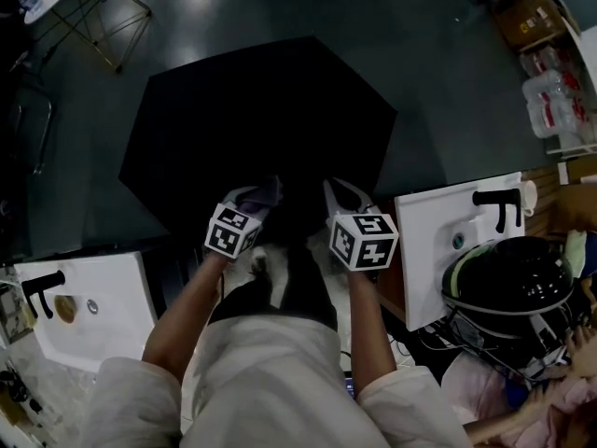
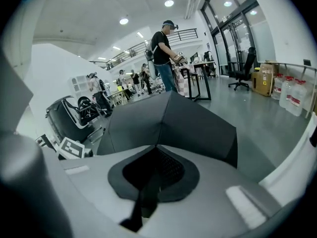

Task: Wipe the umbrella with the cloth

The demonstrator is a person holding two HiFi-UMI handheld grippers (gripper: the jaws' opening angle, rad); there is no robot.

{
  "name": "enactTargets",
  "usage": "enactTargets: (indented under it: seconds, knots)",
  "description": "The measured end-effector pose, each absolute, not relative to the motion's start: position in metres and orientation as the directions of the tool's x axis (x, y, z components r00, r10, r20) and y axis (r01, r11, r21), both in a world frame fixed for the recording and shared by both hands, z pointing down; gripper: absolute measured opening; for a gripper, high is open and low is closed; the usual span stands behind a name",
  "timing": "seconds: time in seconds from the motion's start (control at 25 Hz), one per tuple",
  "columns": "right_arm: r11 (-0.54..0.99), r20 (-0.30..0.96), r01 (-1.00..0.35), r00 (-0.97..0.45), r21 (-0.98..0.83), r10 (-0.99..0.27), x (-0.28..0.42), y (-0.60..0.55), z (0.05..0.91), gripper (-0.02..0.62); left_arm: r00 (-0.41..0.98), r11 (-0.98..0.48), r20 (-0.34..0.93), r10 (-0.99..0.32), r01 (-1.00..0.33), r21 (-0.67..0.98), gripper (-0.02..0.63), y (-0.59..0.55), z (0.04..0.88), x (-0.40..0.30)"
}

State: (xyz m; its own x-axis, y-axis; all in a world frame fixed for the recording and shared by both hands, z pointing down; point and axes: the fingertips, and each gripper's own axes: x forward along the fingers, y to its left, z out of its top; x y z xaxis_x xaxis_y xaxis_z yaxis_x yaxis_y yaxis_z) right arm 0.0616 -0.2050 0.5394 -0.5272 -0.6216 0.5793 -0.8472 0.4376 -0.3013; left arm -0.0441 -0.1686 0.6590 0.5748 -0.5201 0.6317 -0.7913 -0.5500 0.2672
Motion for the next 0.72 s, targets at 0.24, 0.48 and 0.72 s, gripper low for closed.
enactTargets:
  seconds: [0.24, 0.48, 0.72]
  knots:
    - [0.449, 0.551, -0.845, -0.531, -0.289, -0.644, 0.068, -0.232, 0.512, 0.006, 0.565, -0.571, 0.518, -0.642, -0.803, 0.169, 0.147, -0.256, 0.556, -0.039]
    - [0.448, 0.547, -0.849, -0.524, -0.279, -0.652, 0.082, -0.255, 0.501, 0.006, 0.541, -0.574, 0.48, -0.69, -0.813, 0.092, 0.147, -0.34, 0.496, -0.035]
    - [0.421, 0.551, -0.861, -0.507, -0.285, -0.663, 0.106, -0.278, 0.502, 0.006, 0.551, -0.65, 0.52, -0.652, -0.759, -0.01, 0.147, -0.426, 0.477, 0.003]
